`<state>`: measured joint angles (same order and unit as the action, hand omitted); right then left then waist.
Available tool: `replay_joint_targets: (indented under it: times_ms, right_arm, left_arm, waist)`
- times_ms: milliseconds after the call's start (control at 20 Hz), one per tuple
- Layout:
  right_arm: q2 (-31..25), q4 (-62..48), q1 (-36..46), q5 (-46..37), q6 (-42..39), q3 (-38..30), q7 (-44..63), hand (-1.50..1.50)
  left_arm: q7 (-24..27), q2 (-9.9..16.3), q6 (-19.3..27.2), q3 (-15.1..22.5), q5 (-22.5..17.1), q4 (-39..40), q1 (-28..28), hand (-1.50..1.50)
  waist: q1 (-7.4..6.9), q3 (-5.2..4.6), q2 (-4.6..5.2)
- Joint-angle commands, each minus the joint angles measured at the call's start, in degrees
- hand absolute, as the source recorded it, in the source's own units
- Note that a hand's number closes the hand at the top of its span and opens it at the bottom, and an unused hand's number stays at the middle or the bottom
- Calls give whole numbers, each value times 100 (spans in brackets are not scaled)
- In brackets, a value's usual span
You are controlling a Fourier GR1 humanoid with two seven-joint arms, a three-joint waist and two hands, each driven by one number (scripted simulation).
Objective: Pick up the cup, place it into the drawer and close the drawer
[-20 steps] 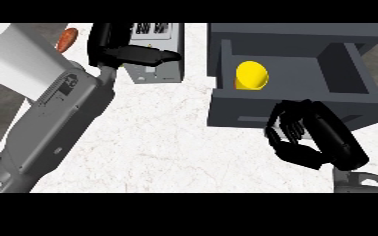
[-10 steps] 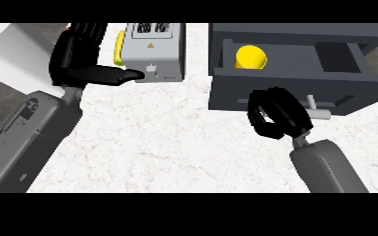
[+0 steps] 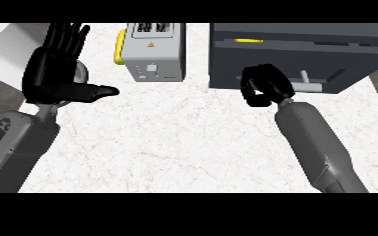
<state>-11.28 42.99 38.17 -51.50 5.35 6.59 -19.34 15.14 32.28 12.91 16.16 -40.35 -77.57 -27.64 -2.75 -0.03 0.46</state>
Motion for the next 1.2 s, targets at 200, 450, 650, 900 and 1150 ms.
replay_joint_targets:
  times_ms: [200, 450, 650, 900, 1150]
  right_arm:
    - [-167, -2210, 1413, 77, 12, -602, -311, 150]
    - [-553, -2577, 1667, 276, -137, -870, -561, 150]
    - [-588, -2667, 1876, 454, -257, -1045, -568, 150]
    - [-846, -2735, 1749, 591, -292, -1194, -898, 150]
    - [-1017, -2746, 1811, 737, -380, -1351, -1086, 150]
  left_arm:
    - [-116, 127, -244, -161, 9, -230, 174, -150]
    - [24, 66, -585, -173, -86, -141, 347, -150]
    - [146, -38, -644, -155, 5, -40, 189, -150]
    - [69, -173, -630, -121, -97, -193, 284, -150]
    - [182, -197, -755, -107, -58, -66, 417, -150]
  waist:
    - [-165, 18, 93]
    - [-287, 21, 182]
    - [-287, 24, 228]
    - [-405, 35, 253]
    - [-392, 27, 244]
